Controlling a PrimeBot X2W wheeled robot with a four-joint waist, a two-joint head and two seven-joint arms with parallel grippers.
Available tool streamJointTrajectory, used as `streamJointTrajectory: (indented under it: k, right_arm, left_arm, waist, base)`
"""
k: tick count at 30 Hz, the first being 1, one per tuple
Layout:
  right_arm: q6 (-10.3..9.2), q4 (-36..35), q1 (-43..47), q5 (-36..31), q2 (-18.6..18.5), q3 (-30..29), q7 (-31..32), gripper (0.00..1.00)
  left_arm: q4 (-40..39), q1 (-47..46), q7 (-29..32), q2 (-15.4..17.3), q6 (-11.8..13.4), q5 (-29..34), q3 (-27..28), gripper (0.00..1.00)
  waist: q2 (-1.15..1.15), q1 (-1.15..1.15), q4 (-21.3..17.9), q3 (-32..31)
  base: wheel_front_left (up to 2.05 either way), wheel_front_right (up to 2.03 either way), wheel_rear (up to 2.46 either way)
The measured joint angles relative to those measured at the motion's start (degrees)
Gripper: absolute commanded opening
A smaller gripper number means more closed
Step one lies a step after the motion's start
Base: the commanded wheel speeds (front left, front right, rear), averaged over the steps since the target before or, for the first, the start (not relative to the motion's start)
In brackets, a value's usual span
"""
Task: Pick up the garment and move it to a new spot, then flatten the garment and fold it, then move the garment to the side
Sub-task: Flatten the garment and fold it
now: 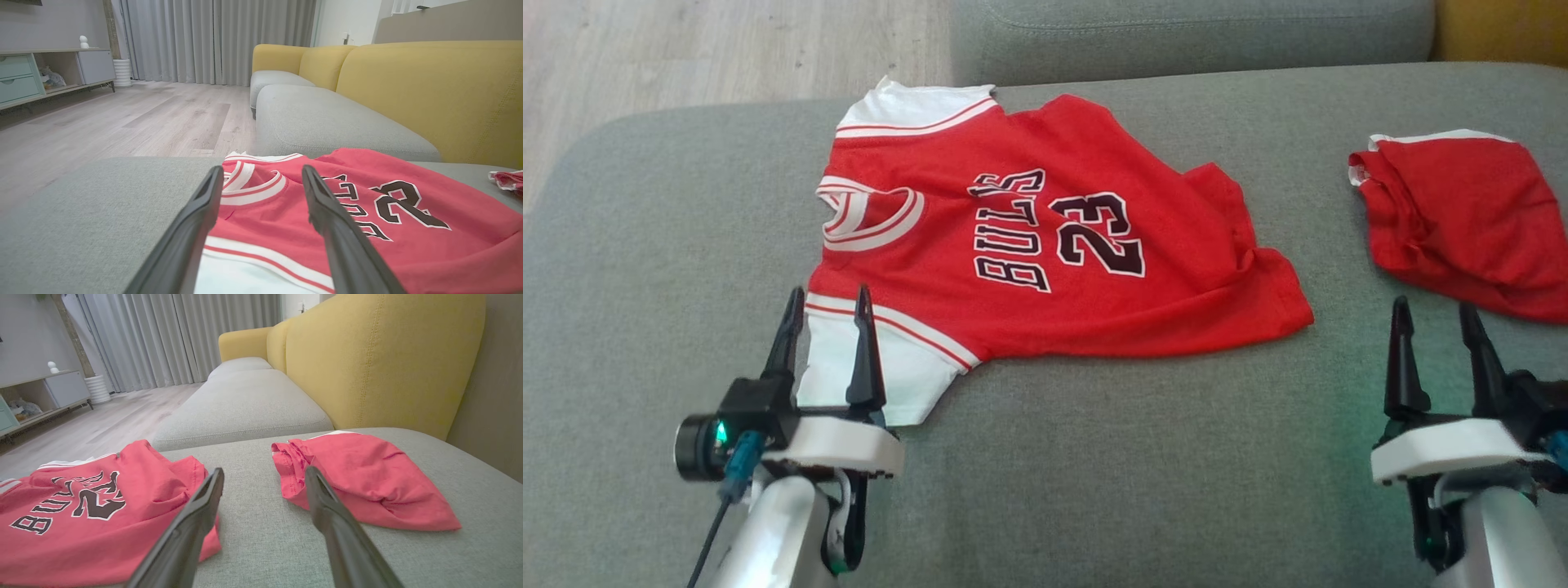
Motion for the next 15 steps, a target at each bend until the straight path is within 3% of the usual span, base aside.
streamJointTrajectory:
  k: [10, 15]
  right_arm:
    - [0.0, -2.4, 1.0, 0.9, 0.0, 1.1, 0.0, 1.0]
    - [0.0, -2.6, 1.0, 0.9, 0.0, 2.1, 0.0, 1.0]
  left_arm:
    - [2.0, 0.7, 0.1, 0.0, 0.1, 0.5, 0.1, 1.0]
    - [7.7, 0.4, 4.3, 1.2, 1.9, 1.4, 0.6, 1.0]
  waist:
    - [0.0, 0.0, 0.9, 0.6]
    - [0.0, 0.0, 0.6, 2.0]
  base:
    - [0.0, 0.0, 0.0]
    - [0.0, 0.0, 0.0]
